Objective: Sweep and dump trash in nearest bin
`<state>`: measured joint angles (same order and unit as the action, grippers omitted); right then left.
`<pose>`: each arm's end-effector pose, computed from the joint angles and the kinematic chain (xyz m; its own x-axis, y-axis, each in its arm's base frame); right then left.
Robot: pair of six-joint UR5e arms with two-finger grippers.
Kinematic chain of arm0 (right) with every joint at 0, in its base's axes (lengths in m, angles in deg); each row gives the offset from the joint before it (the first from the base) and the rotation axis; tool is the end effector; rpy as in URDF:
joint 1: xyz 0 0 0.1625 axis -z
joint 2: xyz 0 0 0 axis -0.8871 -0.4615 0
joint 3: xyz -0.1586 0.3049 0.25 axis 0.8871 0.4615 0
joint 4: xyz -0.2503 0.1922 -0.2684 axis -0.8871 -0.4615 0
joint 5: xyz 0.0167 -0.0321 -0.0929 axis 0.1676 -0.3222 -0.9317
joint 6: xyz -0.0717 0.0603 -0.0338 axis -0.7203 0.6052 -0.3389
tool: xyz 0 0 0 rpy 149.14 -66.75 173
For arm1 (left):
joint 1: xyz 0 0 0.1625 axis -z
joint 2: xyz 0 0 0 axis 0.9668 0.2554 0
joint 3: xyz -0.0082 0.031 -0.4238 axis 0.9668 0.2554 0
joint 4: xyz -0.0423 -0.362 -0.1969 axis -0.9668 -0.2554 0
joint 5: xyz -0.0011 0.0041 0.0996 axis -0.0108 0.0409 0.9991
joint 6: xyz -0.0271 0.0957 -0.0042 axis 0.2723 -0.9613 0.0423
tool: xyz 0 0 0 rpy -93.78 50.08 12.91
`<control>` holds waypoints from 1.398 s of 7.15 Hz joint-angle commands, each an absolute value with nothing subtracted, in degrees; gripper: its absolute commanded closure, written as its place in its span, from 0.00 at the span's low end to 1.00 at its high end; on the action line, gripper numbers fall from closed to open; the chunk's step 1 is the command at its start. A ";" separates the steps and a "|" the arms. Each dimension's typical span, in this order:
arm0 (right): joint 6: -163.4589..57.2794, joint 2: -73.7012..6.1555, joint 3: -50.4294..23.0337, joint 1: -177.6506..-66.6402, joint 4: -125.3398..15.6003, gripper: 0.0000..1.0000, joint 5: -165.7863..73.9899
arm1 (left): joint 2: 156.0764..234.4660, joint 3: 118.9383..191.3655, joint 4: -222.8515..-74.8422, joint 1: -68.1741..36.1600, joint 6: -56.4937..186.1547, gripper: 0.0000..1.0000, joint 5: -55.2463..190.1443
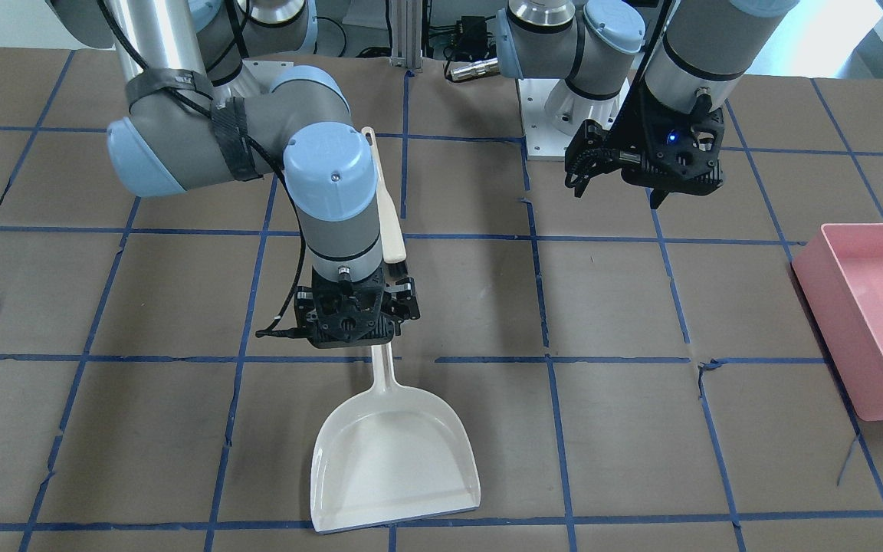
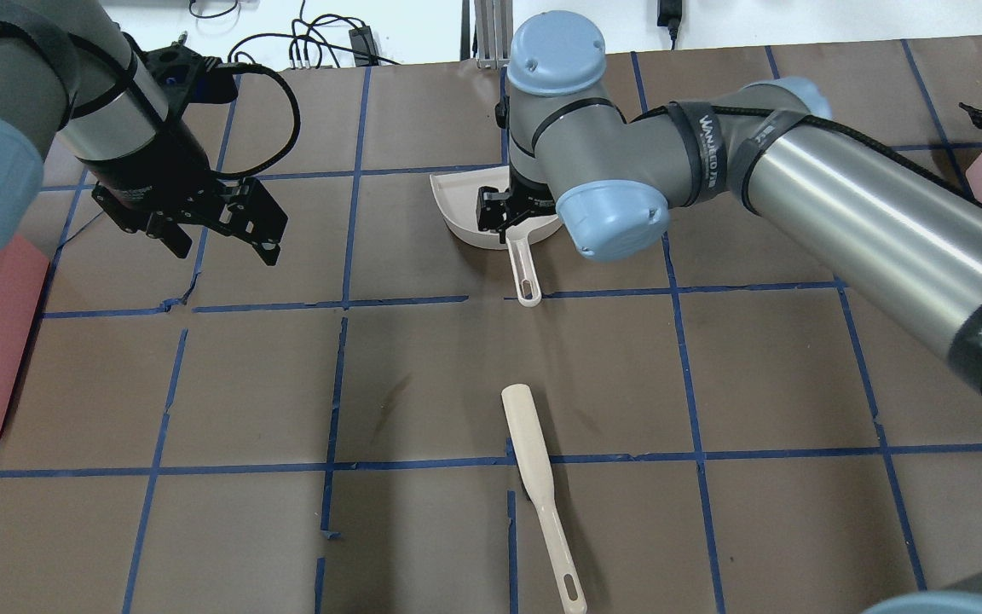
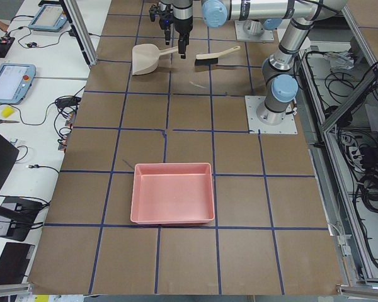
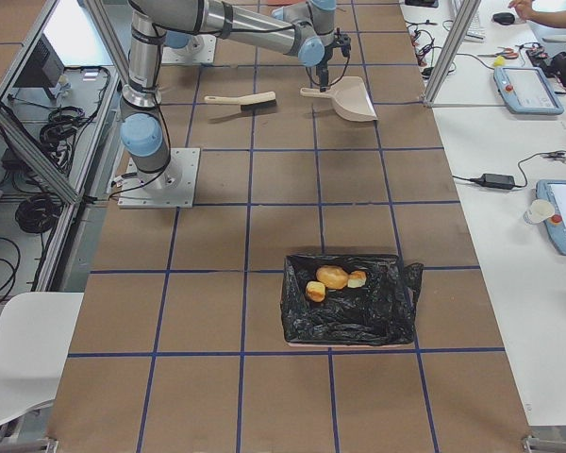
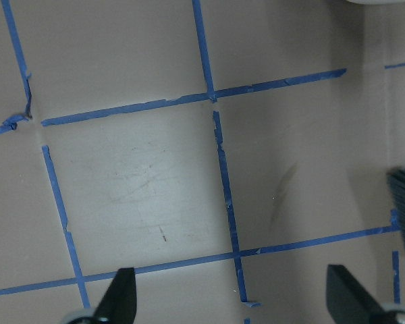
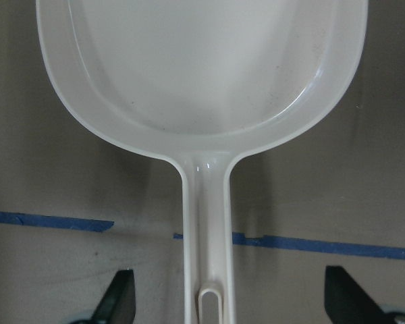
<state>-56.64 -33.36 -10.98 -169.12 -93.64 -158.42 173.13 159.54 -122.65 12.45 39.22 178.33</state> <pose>0.3069 -0.5595 0.3300 -0.9975 -0.0652 -0.0269 -0.0629 0.9949 -0.0783 -0.1153 -0.4725 0.4635 -0.9888 0.1475 0.0208 0.1484 0.9878 0.0474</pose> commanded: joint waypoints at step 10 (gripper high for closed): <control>-62.73 -55.72 -10.53 -154.62 -64.87 0.00 -158.13 | 172.78 159.63 -122.66 12.51 39.11 0.00 178.28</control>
